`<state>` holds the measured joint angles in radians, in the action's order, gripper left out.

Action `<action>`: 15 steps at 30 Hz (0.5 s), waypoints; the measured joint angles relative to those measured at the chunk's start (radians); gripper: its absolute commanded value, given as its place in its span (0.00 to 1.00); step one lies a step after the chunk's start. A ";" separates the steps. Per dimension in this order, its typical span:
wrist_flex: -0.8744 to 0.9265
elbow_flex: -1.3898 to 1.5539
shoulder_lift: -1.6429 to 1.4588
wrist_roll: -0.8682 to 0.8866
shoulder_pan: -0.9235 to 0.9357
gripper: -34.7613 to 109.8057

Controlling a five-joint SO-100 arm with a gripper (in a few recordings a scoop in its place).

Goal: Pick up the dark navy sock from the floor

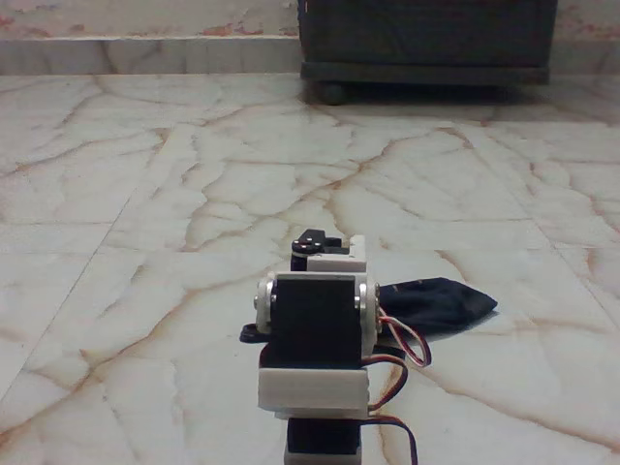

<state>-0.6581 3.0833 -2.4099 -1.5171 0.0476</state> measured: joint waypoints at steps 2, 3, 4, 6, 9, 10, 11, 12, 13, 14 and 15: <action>0.069 0.000 0.000 -0.071 0.034 0.24; 0.071 0.000 0.000 -0.075 0.032 0.24; 0.071 0.000 0.000 -0.075 0.032 0.24; 0.071 0.000 0.000 -0.075 0.034 0.24; 0.071 0.000 0.000 -0.075 0.034 0.24; 0.071 0.000 0.000 -0.075 0.034 0.24; 0.071 0.000 0.000 -0.075 0.034 0.24; 0.071 0.000 0.000 -0.075 0.034 0.24; 0.071 0.000 0.000 -0.071 0.034 0.24; 0.071 0.000 0.000 -0.066 0.034 0.24; 0.071 0.000 0.000 -0.052 0.034 0.24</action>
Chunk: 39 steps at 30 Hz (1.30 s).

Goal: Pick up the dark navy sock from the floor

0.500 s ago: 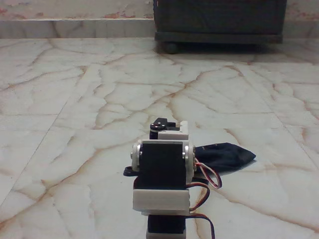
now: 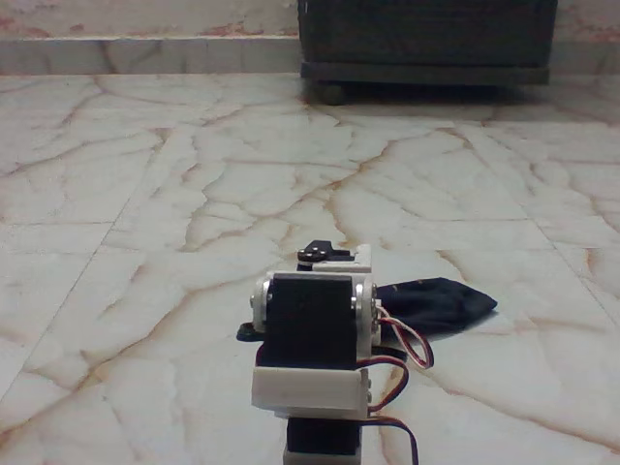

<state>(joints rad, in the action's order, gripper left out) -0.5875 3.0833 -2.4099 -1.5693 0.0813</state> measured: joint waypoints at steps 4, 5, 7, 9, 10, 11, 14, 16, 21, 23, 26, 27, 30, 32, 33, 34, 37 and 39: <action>0.009 0.000 0.020 0.002 0.000 0.24; 0.009 0.000 0.029 0.008 0.000 0.24; 0.009 -0.006 0.063 0.018 0.000 0.24; 0.052 -0.066 0.112 0.051 0.000 0.24; 0.067 -0.103 0.146 0.061 0.000 0.24; 0.086 -0.140 0.181 0.074 0.000 0.24; 0.109 -0.229 0.267 0.110 0.000 0.24; 0.137 -0.279 0.314 0.130 0.000 0.24; 0.158 -0.522 0.557 0.192 0.002 0.24; 0.163 -0.558 0.624 0.225 0.009 0.24; 0.176 -0.643 0.701 0.285 0.009 0.24; 0.199 -0.686 0.744 0.313 0.011 0.24; 0.202 -0.785 0.841 0.371 0.017 0.24; 0.202 -0.925 0.965 0.446 0.018 0.24; 0.202 -0.969 1.002 0.486 0.028 0.24; 0.202 -1.015 1.069 0.548 0.037 0.24; 0.238 -1.045 1.111 0.713 0.037 0.24; 0.362 -1.095 1.126 0.848 0.055 0.24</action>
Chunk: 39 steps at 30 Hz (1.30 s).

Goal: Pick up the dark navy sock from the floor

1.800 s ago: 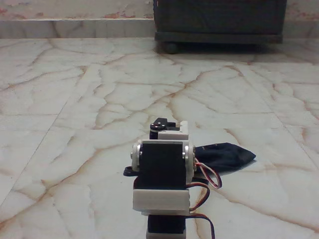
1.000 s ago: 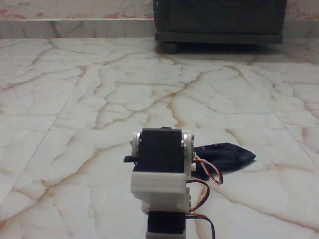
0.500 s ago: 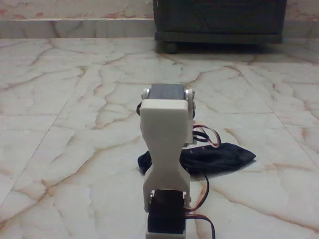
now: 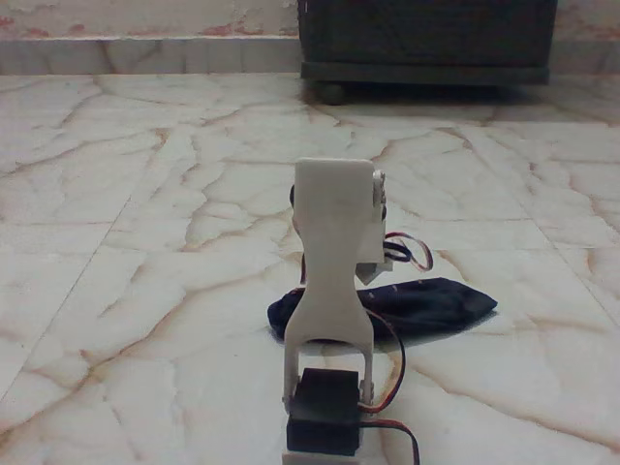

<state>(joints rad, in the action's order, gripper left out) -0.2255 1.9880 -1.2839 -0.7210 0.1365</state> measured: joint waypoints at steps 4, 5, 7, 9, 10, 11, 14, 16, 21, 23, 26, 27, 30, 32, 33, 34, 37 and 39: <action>0.311 -0.250 0.078 0.244 0.002 0.24; 0.390 -0.298 0.101 0.282 0.002 0.24; 0.575 -0.431 0.160 0.371 0.002 0.24; 0.655 -0.554 0.221 0.431 0.002 0.24; 0.695 -0.597 0.249 0.449 0.002 0.25; 0.744 -0.641 0.273 0.472 0.002 0.25; 0.870 -0.775 0.322 0.578 0.002 0.28; 0.910 -0.795 0.345 0.626 0.002 0.29; 1.278 -1.017 0.472 0.784 -0.018 0.31; 1.361 -1.112 0.506 0.816 -0.029 0.31; 1.384 -1.244 0.612 0.816 -0.041 0.31; 1.384 -1.267 0.621 0.816 -0.041 0.31; 1.322 -1.374 0.752 0.818 -0.051 0.31; 1.328 -1.448 0.816 0.825 -0.051 0.31; 1.330 -1.477 0.844 0.825 -0.051 0.31; 1.330 -1.480 0.856 0.827 -0.051 0.31; 1.282 -1.483 0.908 0.825 -0.060 0.31; 1.218 -1.483 0.933 0.825 -0.069 0.31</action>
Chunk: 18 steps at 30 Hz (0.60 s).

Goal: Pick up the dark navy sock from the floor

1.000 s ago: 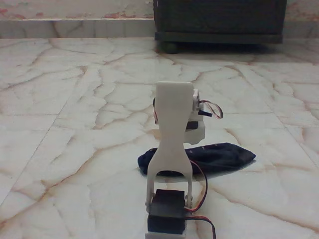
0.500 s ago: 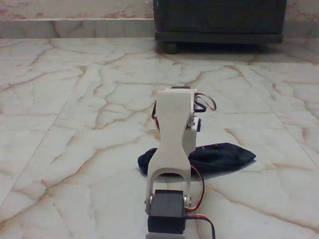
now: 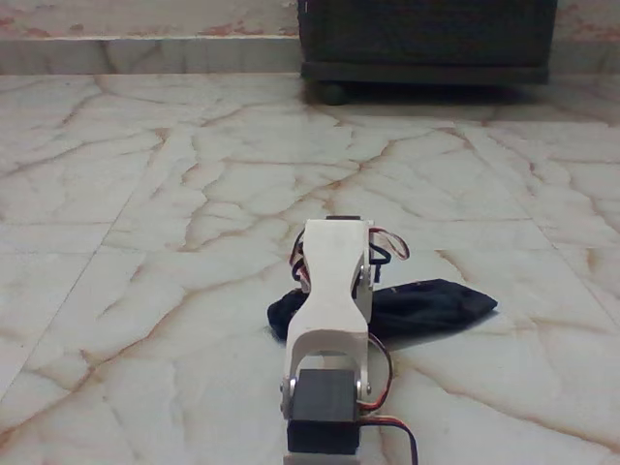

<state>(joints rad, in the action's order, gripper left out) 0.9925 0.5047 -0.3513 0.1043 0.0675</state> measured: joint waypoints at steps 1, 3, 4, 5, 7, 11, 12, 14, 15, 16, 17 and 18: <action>-0.038 0.000 0.028 0.000 0.000 0.31; -0.132 -0.002 0.067 -0.031 -0.002 0.30; -0.164 -0.002 0.077 -0.048 -0.002 0.30; -0.181 -0.003 0.091 -0.069 -0.003 0.29; -0.183 -0.005 0.104 -0.117 -0.005 0.28; -0.183 0.005 0.106 -0.172 0.003 0.24; -0.189 0.017 0.104 -0.179 0.005 0.24; -0.173 0.032 0.103 -0.179 0.009 0.24; -0.169 0.067 0.071 -0.179 0.012 0.24; -0.147 0.103 0.037 -0.179 0.020 0.24; -0.133 0.153 -0.002 -0.190 0.029 0.24; -0.133 0.181 -0.018 -0.201 0.034 0.24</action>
<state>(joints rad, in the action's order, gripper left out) 0.8590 0.6857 -0.3697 -0.0966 0.1012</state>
